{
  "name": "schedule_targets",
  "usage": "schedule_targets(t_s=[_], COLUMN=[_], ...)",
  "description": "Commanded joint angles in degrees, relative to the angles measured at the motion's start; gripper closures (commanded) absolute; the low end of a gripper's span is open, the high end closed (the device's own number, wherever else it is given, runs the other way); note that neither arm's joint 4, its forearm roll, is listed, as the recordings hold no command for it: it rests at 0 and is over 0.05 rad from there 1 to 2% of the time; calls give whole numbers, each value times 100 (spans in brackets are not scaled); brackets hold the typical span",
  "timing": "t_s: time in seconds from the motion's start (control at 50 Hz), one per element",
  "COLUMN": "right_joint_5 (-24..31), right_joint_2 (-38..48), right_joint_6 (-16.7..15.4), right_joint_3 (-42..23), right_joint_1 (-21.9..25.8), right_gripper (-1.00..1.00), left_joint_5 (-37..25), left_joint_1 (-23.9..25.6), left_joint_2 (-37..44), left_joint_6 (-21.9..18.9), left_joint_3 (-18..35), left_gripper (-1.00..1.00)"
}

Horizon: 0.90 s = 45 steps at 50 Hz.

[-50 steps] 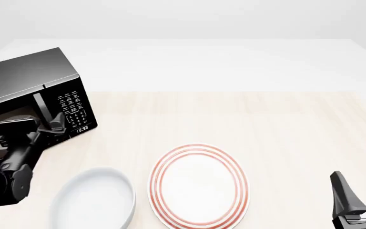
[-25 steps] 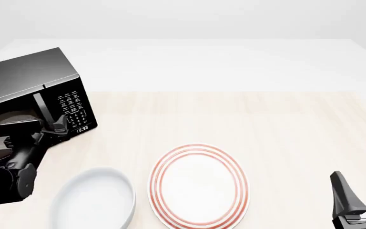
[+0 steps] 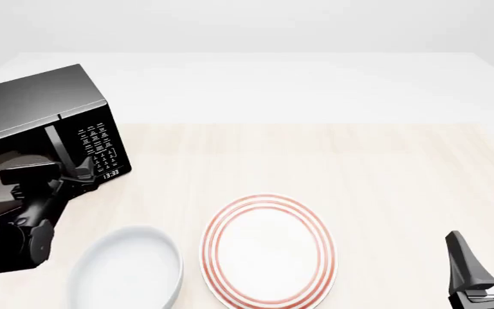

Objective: Open the microwave.

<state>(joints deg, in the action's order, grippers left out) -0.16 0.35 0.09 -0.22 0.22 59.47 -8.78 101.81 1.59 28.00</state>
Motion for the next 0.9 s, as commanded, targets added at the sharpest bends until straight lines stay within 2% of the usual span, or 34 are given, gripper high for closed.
schedule_targets(t_s=[0.02,0.28,0.56,0.58,0.9], right_joint_5=[0,0,0,0,0], right_joint_2=[0,1,-1,0,0], right_joint_6=[-1,0,0,-1,0], right_joint_3=[0,0,0,0,0], right_joint_1=[1,-1,-2,0,0], right_gripper=[-100,-100,-100,-100,-100], left_joint_5=[8,-109,-91,-92,-67], left_joint_1=[0,24,64,50,9], left_joint_2=[103,251,282,284,240], left_joint_6=[6,29,34,40,34], left_joint_3=[72,359,367,364,302], left_gripper=[-100,-100,-100,100,100])
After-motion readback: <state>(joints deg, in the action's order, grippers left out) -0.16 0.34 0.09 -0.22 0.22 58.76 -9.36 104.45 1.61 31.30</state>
